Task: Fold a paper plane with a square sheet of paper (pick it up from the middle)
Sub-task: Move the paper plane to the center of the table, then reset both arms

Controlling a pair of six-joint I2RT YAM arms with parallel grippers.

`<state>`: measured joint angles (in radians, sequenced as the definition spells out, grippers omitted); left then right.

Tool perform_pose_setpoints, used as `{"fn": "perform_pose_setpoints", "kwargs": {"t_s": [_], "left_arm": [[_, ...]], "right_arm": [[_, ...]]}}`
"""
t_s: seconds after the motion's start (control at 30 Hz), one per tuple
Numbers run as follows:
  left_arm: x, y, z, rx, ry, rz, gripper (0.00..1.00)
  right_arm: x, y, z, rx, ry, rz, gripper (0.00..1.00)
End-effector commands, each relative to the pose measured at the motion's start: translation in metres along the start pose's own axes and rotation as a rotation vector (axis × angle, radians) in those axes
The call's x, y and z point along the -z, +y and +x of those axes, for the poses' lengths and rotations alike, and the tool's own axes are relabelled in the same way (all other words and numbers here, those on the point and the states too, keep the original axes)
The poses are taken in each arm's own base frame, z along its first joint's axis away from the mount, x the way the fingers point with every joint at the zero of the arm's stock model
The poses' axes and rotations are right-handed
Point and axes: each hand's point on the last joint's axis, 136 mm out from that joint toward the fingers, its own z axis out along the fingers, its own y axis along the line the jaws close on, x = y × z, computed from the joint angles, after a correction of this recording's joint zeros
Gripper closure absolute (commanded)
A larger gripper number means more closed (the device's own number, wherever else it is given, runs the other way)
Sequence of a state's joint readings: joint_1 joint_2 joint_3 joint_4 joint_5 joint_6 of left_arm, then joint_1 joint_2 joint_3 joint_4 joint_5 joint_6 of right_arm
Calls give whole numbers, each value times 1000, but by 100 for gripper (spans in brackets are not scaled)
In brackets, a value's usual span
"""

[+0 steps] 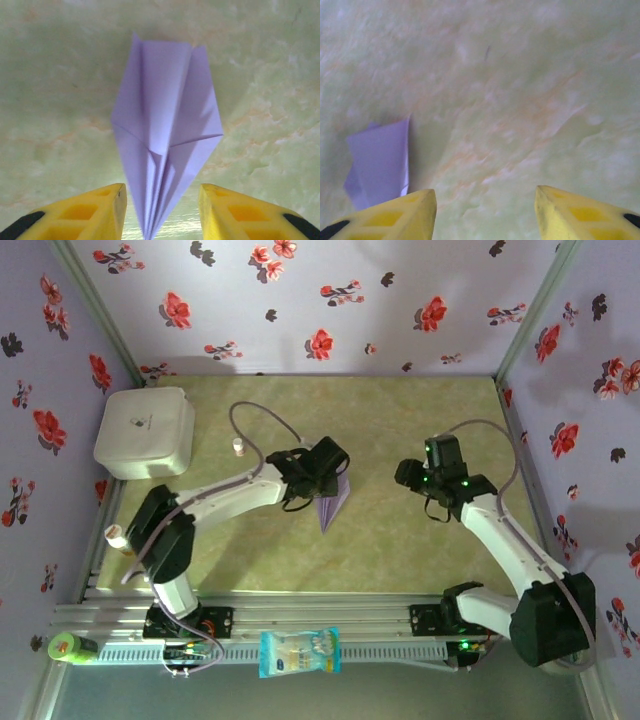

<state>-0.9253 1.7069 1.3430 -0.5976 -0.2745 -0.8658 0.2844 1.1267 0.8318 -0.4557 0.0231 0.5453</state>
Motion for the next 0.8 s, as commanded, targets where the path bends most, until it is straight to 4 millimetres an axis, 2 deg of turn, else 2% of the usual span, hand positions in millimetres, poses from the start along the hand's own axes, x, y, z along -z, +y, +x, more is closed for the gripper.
{"fn": "perform_pose_setpoints", "kwargs": {"t_s": [0.0,0.1,0.2,0.33,0.4,0.47,0.5,0.6,0.77], "left_arm": [[18,35,-21,-3,-106,-44,55],[27,65,-25,20,-152,-50,54],[37,104,-31,18,-213,-101,52],[43,175,-42,44,-316,-220,33],[46,213,-48,84,-360,-279,20],[48,244,-52,103,-401,-330,14],[49,255,-54,112,-414,-347,13],[46,279,-57,50,-459,-396,12],[40,308,-67,66,-463,-389,10]], "right_arm": [[19,-38,-33,79,-153,228,40],[25,-55,-53,172,-269,337,33],[24,-75,-70,243,-400,458,22],[-1,-94,-75,315,-491,502,20],[-14,-105,-76,283,-499,496,19],[-33,-114,-75,250,-477,450,19],[-39,-115,-76,241,-485,427,20],[-57,-99,-75,296,-508,291,20],[-88,-105,-62,265,-561,154,19]]}}
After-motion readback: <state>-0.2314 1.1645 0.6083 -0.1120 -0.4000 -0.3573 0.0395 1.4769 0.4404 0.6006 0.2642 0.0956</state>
